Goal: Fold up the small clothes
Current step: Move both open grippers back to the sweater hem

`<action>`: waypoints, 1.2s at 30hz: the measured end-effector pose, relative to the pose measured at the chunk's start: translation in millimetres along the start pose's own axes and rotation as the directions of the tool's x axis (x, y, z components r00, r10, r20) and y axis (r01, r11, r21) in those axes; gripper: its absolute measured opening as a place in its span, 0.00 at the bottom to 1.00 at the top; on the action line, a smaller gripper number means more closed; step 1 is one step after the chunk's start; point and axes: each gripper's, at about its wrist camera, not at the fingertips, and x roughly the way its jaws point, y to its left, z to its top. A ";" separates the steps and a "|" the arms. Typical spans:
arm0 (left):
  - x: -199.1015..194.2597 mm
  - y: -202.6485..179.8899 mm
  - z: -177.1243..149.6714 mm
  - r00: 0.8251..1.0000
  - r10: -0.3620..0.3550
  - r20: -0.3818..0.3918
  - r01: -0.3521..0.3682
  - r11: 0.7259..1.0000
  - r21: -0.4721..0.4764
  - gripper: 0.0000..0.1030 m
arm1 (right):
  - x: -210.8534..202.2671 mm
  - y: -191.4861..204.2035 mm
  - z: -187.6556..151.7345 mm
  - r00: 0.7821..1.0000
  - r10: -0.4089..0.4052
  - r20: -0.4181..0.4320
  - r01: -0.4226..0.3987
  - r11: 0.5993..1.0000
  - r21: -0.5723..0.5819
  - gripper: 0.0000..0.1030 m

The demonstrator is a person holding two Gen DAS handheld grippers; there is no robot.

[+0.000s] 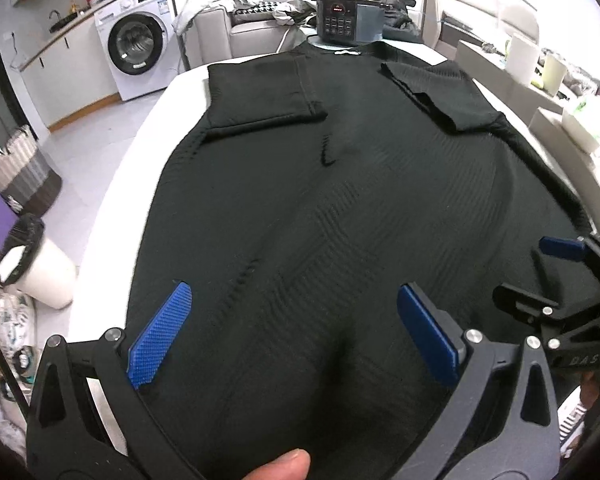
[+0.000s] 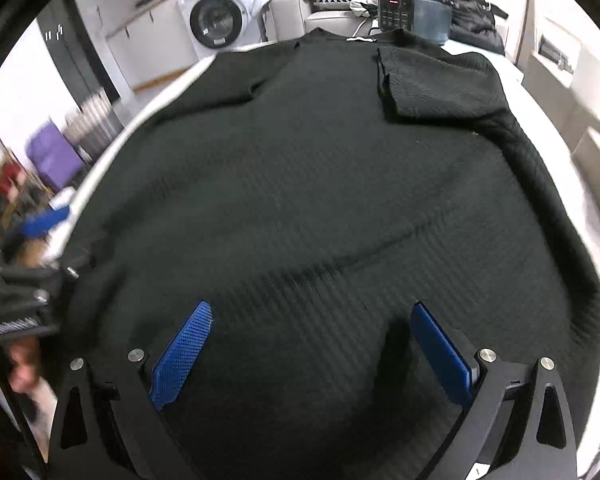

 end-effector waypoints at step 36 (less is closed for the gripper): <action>-17.6 19.6 -67.3 0.994 -0.078 -0.073 0.081 0.996 0.045 0.99 | -17.1 36.8 -54.0 0.999 -0.030 0.018 0.031 0.997 -0.064 0.99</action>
